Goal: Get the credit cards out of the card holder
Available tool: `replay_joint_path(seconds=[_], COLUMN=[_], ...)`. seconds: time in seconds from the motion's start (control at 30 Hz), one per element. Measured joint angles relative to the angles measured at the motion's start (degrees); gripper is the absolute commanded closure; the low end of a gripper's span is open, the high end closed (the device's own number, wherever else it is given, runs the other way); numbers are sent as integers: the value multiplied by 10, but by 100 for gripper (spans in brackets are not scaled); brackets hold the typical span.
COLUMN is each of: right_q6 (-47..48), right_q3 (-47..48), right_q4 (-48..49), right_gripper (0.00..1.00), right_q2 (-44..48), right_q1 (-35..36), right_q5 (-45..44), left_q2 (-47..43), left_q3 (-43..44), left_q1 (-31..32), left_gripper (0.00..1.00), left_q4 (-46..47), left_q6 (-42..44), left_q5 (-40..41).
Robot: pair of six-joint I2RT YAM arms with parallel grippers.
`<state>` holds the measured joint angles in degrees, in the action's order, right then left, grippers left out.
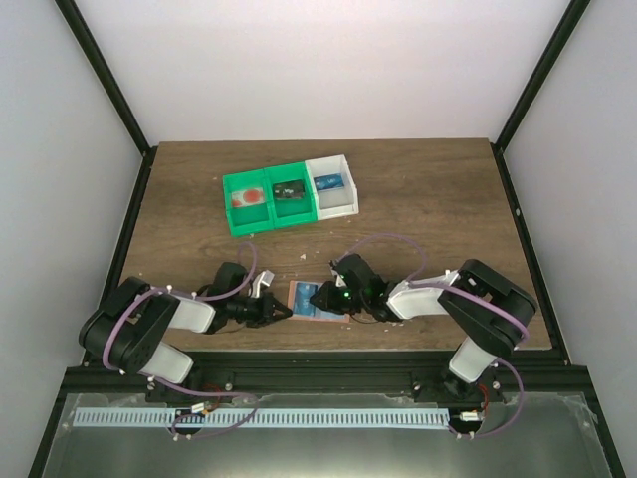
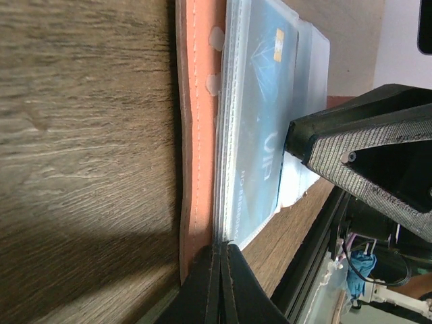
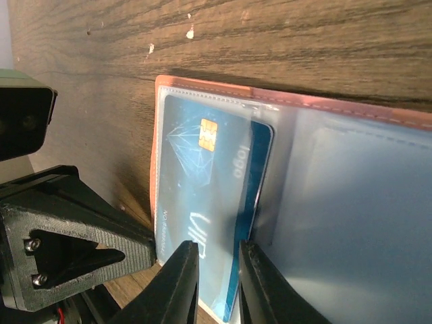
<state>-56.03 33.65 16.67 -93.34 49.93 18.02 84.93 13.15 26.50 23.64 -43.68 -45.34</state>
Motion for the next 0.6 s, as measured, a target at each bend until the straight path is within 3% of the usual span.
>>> replay_joint_path(seconds=[0.33,0.6], right_q6=[-21,-21], right_q3=[-18,-20], right_q4=[28,29], right_gripper=[82,82], right_q2=[2,3], right_q1=[-1,-1], right_q5=[-10,-16], left_q2=[-6,-70], left_q3=[2,16], left_q1=[1,1], left_gripper=[100,98], left_q4=[-10,-51], left_q6=[2,-3], left_q5=[3,26])
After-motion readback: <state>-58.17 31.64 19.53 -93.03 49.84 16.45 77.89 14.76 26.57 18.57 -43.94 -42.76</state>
